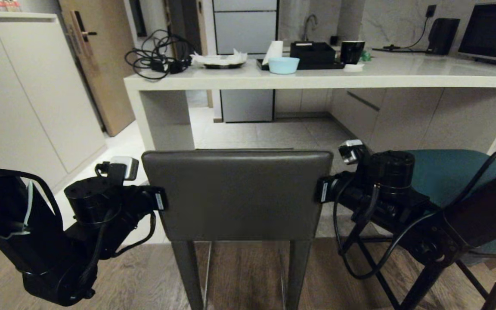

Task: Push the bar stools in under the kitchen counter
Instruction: Push the gray chair back under the dining table

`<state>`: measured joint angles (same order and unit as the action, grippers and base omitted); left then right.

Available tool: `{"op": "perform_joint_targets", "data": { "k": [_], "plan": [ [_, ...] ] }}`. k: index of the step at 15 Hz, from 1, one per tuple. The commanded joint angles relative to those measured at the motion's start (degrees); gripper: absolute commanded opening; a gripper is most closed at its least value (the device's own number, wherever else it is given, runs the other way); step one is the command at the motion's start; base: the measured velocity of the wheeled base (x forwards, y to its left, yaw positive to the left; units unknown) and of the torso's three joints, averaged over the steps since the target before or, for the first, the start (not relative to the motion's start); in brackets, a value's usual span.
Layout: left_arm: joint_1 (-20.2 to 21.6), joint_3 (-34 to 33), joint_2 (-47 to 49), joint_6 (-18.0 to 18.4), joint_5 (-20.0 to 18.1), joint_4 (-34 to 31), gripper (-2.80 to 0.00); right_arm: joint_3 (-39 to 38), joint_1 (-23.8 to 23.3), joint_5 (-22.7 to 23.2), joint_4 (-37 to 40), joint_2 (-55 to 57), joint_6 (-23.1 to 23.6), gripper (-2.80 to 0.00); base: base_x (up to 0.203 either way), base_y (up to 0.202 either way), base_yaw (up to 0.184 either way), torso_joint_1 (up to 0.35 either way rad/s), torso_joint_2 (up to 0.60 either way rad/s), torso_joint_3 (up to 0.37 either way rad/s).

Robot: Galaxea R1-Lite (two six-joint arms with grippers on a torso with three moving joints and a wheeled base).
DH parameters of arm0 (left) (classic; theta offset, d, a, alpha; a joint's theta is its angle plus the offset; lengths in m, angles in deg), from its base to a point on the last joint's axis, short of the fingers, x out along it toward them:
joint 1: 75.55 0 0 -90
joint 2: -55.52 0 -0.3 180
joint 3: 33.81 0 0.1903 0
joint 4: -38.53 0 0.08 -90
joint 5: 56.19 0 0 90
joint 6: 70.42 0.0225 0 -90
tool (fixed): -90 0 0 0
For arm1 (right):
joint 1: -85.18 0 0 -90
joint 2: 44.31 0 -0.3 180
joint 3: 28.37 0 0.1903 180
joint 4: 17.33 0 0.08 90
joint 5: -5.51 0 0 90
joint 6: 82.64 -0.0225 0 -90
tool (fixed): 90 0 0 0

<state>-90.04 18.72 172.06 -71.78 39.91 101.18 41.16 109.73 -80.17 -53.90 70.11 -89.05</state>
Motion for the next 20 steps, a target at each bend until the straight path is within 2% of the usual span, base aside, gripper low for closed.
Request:
{"op": "perform_joint_targets", "data": {
  "k": [1, 20],
  "plan": [
    [-0.2, 0.2, 0.2, 0.0, 0.1, 0.5, -2.80, 0.1, 0.0, -0.2, -0.5, 0.0, -0.1, -2.80, 0.197, 0.000, -0.001, 0.002, 0.01, -0.001],
    [-0.1, 0.5, -0.2, 0.4, 0.1, 0.5, -2.80, 0.3, 0.0, -0.2, -0.5, 0.3, -0.1, -2.80, 0.190, 0.000, 0.001, 0.002, 0.00, 0.002]
  ]
}}
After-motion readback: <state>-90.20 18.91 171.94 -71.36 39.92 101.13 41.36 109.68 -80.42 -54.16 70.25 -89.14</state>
